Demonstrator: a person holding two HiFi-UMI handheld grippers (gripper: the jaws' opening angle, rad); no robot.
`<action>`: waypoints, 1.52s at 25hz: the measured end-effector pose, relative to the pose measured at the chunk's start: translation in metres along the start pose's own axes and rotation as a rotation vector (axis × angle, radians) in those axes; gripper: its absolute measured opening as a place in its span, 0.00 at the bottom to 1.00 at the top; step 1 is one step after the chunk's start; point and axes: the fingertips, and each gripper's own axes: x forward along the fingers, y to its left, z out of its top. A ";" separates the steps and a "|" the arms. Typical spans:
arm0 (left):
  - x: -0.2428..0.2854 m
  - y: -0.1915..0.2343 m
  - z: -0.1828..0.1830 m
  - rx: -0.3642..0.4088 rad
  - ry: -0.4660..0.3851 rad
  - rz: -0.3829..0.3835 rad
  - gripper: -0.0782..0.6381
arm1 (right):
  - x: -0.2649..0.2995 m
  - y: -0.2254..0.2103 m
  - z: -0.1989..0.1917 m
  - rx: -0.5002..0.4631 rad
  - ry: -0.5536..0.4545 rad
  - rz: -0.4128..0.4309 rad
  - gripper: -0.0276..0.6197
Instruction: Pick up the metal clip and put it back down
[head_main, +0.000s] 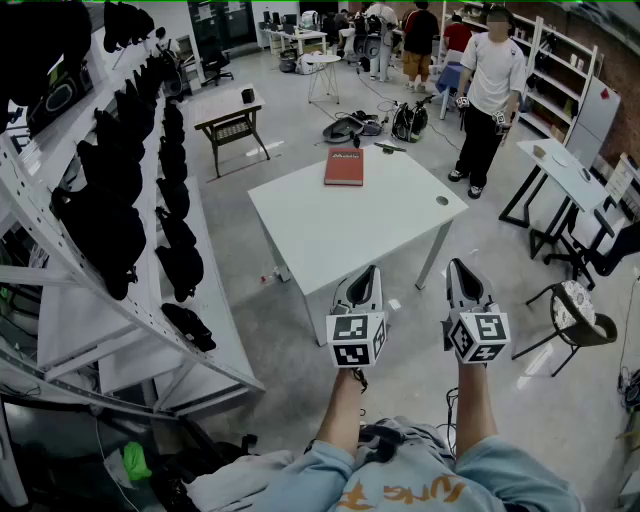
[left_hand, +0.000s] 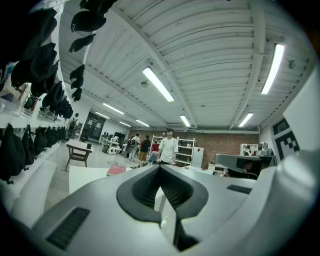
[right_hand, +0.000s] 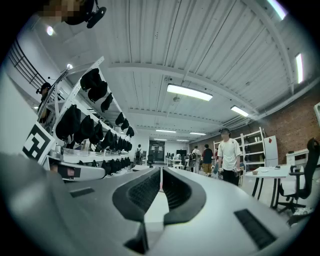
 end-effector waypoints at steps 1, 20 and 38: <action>-0.001 0.000 0.000 -0.001 0.000 -0.002 0.12 | 0.000 0.002 -0.001 0.000 0.002 0.001 0.09; -0.015 0.016 0.004 -0.092 -0.041 -0.031 0.12 | 0.005 0.028 -0.005 0.009 0.013 0.055 0.09; -0.001 0.045 0.000 -0.133 0.024 0.049 0.12 | 0.019 0.037 0.012 -0.098 0.027 0.090 0.09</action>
